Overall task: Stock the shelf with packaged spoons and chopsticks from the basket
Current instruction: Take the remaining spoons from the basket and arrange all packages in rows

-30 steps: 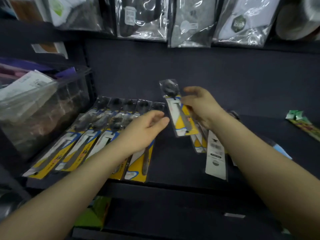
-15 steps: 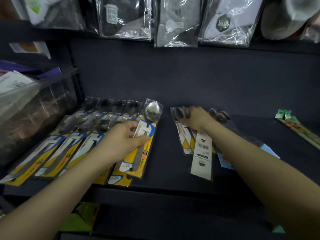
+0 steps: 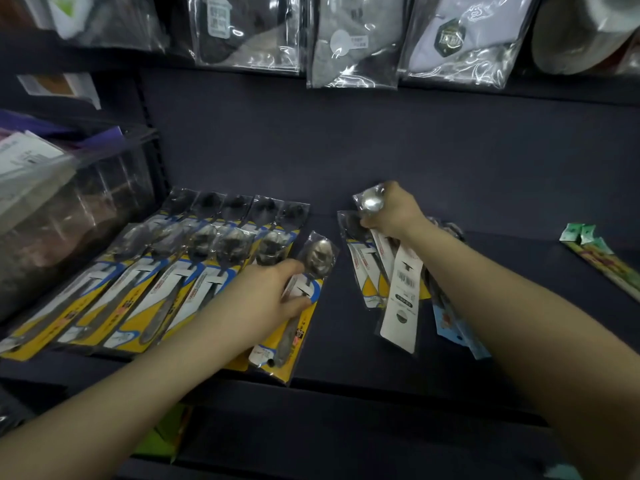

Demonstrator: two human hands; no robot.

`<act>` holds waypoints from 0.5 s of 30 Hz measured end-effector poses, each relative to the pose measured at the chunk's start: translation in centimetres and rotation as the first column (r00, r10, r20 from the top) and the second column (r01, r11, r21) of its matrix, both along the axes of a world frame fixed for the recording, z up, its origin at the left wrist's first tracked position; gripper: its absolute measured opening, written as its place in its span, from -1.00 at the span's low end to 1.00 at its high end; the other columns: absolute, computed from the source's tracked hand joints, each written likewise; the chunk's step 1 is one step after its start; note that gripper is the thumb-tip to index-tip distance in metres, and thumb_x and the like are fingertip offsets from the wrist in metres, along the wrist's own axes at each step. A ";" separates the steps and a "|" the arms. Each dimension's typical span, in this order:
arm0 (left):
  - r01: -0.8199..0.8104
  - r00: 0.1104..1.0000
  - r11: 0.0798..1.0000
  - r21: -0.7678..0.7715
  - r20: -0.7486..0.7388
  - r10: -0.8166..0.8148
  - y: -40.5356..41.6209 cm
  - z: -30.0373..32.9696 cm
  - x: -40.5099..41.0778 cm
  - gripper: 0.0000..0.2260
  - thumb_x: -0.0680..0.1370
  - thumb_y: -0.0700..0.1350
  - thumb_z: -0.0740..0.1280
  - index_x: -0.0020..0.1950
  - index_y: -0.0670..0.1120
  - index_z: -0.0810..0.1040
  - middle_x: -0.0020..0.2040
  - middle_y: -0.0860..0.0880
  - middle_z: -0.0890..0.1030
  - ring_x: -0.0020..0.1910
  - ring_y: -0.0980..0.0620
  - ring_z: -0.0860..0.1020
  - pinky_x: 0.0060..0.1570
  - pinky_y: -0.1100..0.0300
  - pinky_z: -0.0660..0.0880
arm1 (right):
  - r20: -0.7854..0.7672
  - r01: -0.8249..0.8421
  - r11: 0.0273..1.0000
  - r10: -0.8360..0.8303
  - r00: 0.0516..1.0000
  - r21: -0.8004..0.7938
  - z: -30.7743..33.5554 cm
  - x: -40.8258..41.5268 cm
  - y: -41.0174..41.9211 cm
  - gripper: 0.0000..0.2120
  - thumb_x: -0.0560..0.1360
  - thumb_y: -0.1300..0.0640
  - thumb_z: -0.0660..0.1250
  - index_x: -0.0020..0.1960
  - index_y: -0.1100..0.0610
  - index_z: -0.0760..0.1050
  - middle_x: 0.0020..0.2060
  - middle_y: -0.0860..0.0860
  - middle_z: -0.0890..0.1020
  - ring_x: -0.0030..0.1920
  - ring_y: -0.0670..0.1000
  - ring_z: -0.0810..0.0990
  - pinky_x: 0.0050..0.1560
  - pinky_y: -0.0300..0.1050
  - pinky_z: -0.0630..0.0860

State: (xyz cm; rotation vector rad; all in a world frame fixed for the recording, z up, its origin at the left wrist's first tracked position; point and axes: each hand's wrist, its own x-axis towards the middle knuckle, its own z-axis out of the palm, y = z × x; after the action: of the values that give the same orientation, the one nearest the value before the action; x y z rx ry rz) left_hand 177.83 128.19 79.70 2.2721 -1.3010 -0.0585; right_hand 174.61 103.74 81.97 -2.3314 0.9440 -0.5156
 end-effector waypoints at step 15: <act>-0.168 0.873 0.917 -0.361 -0.487 -0.032 -0.3 1.2 2.6 -0.70 0.52 -0.34 0.20 0.17 -0.05 0.51 -0.03 -0.05 0.57 -0.09 0.03 0.54 -0.16 0.43 0.41 | 0.606 -0.203 0.979 0.142 0.783 0.033 6.3 1.6 4.2 -0.79 0.52 0.23 0.22 -0.26 0.02 0.35 -0.30 0.01 0.48 -0.25 -0.01 0.43 -0.22 -0.11 0.40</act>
State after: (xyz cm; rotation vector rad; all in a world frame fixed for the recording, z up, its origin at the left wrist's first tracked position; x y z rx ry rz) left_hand 180.43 127.86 80.90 1.7966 -0.8678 -0.2958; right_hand 176.21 107.90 88.25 -1.9360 0.4281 -1.0304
